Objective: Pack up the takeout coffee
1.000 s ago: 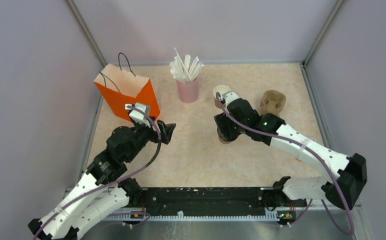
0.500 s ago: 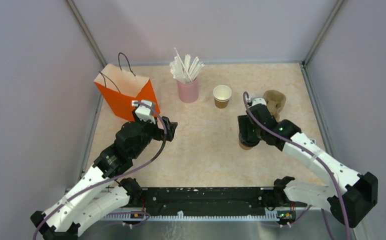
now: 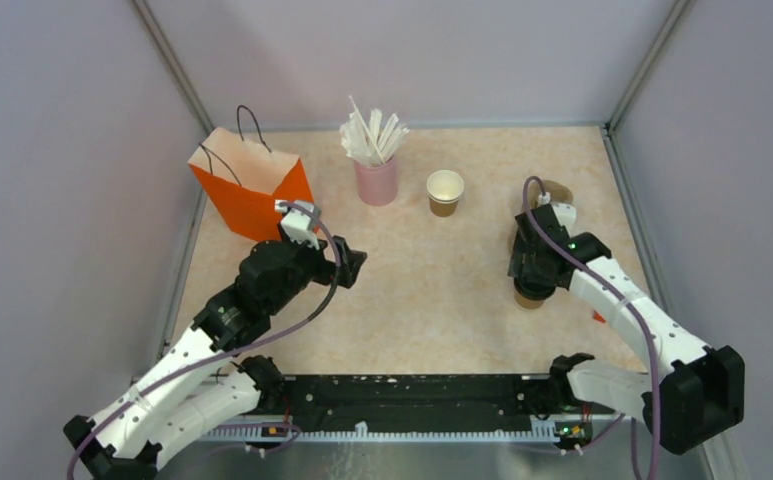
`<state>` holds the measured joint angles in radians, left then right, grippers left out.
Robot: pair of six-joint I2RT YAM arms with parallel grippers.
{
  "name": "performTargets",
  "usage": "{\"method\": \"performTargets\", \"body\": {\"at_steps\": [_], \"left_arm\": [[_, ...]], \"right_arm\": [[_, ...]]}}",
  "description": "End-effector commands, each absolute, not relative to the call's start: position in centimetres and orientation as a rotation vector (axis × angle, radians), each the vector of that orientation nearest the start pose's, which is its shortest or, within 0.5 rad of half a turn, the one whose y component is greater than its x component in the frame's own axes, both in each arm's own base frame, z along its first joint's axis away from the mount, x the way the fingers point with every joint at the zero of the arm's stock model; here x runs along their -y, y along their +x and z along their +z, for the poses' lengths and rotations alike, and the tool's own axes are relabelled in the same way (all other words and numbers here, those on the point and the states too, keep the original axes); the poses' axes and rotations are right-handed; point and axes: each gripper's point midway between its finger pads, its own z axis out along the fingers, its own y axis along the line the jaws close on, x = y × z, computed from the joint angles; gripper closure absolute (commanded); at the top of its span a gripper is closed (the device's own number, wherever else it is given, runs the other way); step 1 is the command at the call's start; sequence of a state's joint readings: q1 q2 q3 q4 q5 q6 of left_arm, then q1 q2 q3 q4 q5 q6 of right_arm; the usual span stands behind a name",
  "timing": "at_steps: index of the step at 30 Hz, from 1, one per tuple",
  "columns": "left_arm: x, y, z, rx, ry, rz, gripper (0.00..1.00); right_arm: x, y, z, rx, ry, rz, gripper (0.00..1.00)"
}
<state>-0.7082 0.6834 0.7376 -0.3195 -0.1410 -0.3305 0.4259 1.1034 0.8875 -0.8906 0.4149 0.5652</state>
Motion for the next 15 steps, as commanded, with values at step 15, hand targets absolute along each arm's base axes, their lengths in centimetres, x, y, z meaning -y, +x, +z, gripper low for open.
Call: {"method": "performTargets", "body": {"at_steps": [15], "left_arm": [[16.1, 22.4, 24.8, -1.889, 0.143, -0.552, 0.01]], "right_arm": [[-4.3, 22.6, 19.5, -2.351, 0.357, -0.006, 0.01]]}}
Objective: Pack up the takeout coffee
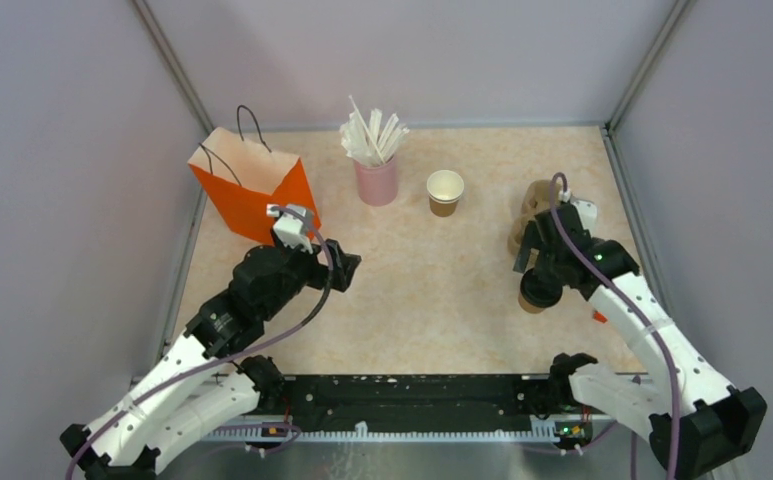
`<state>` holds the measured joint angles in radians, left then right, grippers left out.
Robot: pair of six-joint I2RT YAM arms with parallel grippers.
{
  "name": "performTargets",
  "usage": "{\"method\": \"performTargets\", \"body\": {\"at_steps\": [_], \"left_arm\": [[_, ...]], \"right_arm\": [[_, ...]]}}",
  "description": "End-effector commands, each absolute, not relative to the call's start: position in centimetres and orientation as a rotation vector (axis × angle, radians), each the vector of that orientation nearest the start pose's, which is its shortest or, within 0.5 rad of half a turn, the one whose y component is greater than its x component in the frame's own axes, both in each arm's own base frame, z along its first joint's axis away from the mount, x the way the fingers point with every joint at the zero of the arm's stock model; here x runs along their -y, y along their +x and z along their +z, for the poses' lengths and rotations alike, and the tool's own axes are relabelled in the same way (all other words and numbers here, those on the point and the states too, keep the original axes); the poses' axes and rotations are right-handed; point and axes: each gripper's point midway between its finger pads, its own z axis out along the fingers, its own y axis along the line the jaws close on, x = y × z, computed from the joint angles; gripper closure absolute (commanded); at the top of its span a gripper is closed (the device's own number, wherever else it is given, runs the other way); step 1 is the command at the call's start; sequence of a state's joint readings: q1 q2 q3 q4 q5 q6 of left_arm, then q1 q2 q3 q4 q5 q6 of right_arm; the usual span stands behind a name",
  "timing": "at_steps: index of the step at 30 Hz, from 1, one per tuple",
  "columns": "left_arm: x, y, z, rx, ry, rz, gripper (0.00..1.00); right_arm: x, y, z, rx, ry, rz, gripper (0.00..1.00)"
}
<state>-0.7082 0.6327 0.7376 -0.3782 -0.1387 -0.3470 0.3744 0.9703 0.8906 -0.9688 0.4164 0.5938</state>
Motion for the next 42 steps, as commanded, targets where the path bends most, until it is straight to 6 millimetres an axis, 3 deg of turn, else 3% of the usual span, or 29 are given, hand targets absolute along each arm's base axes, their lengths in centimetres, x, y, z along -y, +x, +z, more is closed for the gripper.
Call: {"method": "performTargets", "body": {"at_steps": [1, 5, 9, 12, 15, 18, 19, 23, 27, 34, 42], "left_arm": [[15.7, 22.8, 24.3, -1.906, 0.100, -0.523, 0.01], [13.8, 23.9, 21.7, -1.999, -0.081, -0.395, 0.01], [11.1, 24.7, 20.4, -2.023, -0.291, -0.318, 0.01], [8.8, 25.4, 19.2, -2.019, -0.463, -0.334, 0.03], [6.7, 26.1, 17.8, -2.025, -0.573, -0.357, 0.04], [5.7, 25.9, 16.1, -2.048, -0.651, -0.323, 0.04], [5.4, 25.8, 15.7, -2.051, -0.657, -0.309, 0.03], [4.8, 25.6, 15.4, -2.047, -0.640, -0.269, 0.01], [5.3, 25.7, 16.9, -2.023, -0.527, -0.290, 0.01], [9.8, 25.0, 19.8, -2.015, -0.017, -0.455, 0.01], [10.3, 24.6, 19.9, -2.003, 0.041, -0.478, 0.01]], "right_arm": [[-5.4, 22.8, 20.4, -2.338, 0.306, 0.073, 0.01], [-9.2, 23.3, 23.6, -2.232, 0.148, 0.334, 0.02], [-11.0, 25.0, 24.4, -2.132, 0.085, 0.424, 0.02], [-11.7, 28.2, 23.8, -2.071, 0.113, 0.418, 0.02], [-13.3, 32.2, 24.5, -1.975, 0.141, 0.462, 0.09], [-14.2, 35.9, 24.8, -1.940, 0.157, 0.443, 0.29], [-14.5, 37.2, 23.9, -1.957, 0.155, 0.418, 0.36], [-15.8, 41.2, 22.6, -1.998, 0.127, 0.364, 0.48], [-16.3, 44.0, 20.3, -2.052, 0.086, 0.293, 0.56], [-17.3, 46.8, 18.1, -2.101, 0.051, 0.255, 0.62], [-18.2, 48.2, 15.6, -2.159, 0.046, 0.248, 0.64]]}}
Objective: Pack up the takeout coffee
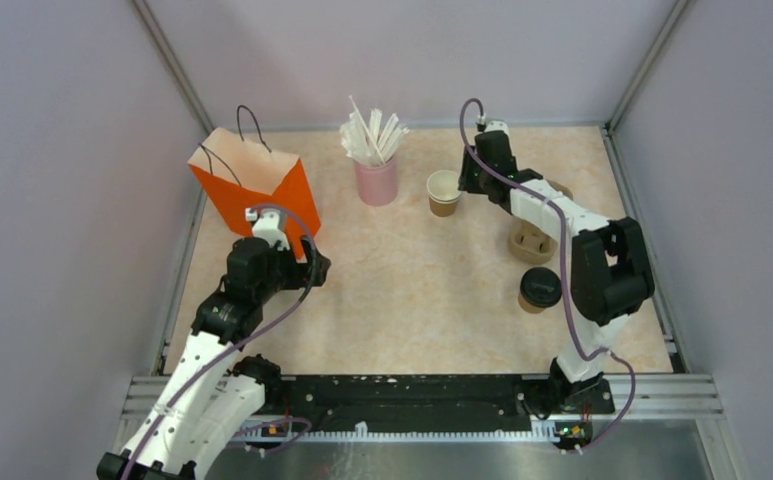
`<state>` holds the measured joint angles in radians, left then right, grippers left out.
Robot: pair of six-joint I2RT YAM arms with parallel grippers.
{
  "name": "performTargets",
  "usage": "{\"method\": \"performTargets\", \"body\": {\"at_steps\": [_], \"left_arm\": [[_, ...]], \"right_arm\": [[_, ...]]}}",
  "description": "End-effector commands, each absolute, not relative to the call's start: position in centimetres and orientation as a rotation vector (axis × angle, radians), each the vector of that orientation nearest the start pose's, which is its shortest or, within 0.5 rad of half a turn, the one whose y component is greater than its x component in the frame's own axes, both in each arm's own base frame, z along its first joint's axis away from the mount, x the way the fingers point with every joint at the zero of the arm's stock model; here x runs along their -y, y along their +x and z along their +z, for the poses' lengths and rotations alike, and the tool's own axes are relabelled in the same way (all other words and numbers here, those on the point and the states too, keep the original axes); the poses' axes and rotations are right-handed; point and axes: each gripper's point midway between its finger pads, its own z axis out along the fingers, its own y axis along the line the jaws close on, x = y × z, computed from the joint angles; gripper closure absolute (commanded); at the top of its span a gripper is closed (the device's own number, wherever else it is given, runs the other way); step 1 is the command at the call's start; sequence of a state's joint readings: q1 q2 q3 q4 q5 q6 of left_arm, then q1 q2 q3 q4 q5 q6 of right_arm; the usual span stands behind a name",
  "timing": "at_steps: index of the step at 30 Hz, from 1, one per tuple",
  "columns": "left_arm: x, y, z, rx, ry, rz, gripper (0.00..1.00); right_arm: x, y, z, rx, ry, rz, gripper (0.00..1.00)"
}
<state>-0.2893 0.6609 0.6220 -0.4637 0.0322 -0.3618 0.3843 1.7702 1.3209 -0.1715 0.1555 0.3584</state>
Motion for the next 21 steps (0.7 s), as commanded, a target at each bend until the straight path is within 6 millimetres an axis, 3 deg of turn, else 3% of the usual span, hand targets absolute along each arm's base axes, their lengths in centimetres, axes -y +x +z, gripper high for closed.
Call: {"method": "performTargets", "body": {"at_steps": [1, 6, 12, 17, 21], "left_arm": [[10.4, 24.6, 20.0, -1.998, 0.046, -0.485, 0.01], [10.5, 24.4, 20.4, -1.975, 0.056, -0.499, 0.01], [10.7, 24.3, 20.4, -1.975, 0.065, -0.506, 0.01], [10.7, 24.3, 20.4, -1.975, 0.065, -0.506, 0.01], [10.8, 24.4, 20.3, -1.979, 0.069, -0.511, 0.01]], "right_arm": [[-18.1, 48.3, 15.4, -2.166, 0.044, 0.239, 0.65], [-18.5, 48.4, 15.0, -2.166, 0.027, 0.257, 0.78], [-19.0, 48.6, 14.8, -2.184, 0.008, 0.242, 0.81], [-19.3, 48.6, 15.2, -2.186, -0.023, 0.239, 0.95], [-19.4, 48.6, 16.0, -2.178, -0.037, 0.238, 0.97]]}}
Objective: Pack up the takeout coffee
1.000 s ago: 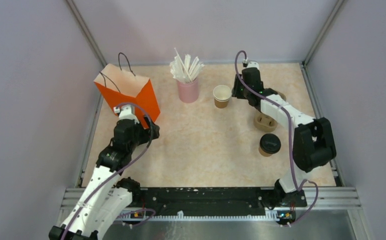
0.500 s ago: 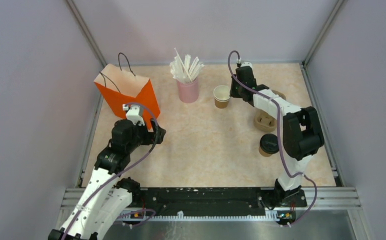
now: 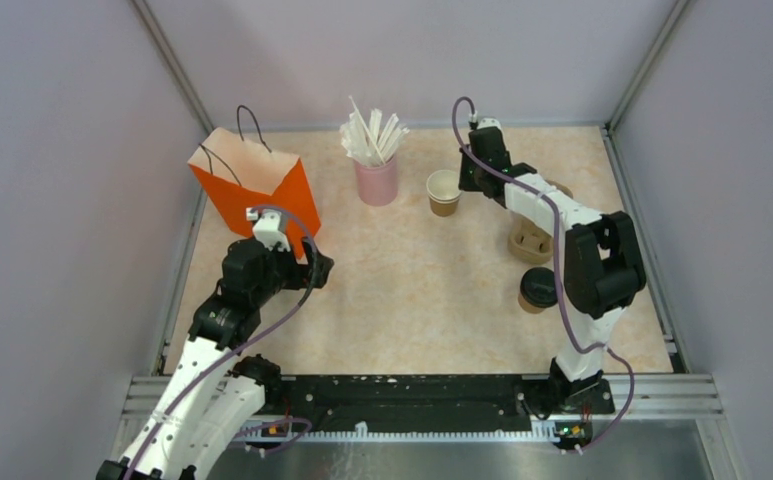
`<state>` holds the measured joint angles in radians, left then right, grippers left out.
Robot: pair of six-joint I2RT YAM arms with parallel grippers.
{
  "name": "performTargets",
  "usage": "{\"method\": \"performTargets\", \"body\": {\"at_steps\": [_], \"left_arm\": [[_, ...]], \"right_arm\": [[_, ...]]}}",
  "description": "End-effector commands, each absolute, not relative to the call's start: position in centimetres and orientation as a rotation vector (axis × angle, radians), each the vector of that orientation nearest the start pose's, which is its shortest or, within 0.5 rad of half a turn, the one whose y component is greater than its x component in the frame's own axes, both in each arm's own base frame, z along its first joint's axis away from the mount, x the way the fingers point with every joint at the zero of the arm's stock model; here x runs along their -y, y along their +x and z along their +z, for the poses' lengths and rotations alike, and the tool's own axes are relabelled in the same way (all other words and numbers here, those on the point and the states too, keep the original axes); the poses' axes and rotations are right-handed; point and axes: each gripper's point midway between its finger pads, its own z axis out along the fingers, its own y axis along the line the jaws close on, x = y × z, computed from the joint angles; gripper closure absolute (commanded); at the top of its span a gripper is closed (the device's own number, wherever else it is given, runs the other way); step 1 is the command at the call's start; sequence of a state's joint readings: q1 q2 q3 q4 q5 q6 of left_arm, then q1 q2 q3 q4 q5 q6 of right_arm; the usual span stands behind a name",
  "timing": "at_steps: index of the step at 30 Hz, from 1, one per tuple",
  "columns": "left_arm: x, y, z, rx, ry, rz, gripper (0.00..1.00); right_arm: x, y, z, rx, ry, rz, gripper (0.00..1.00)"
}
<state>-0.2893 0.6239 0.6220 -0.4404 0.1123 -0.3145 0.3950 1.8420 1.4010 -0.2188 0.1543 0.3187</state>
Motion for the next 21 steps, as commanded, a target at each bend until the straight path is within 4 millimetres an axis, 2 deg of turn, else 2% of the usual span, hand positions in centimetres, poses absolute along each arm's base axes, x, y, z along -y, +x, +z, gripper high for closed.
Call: {"method": "performTargets", "body": {"at_steps": [1, 8, 10, 15, 21], "left_arm": [[10.7, 24.4, 20.3, -1.981, 0.066, -0.508, 0.01], [10.7, 24.4, 20.1, -1.984, 0.060, -0.504, 0.01], [10.7, 24.4, 20.2, -1.985, 0.060, -0.505, 0.01], [10.7, 24.4, 20.1, -1.987, 0.063, -0.504, 0.01], [11.7, 24.0, 20.4, -1.978, 0.136, -0.556, 0.01]], "right_arm": [[-19.3, 48.7, 16.3, -2.174, -0.038, 0.237, 0.97], [-19.8, 48.3, 20.2, -2.098, -0.053, 0.305, 0.98], [-19.9, 48.0, 20.6, -2.083, -0.048, 0.338, 0.98], [-20.0, 47.2, 19.0, -2.086, -0.005, 0.460, 0.99], [-21.6, 45.2, 18.4, -2.094, -0.020, 0.642, 1.00]]}}
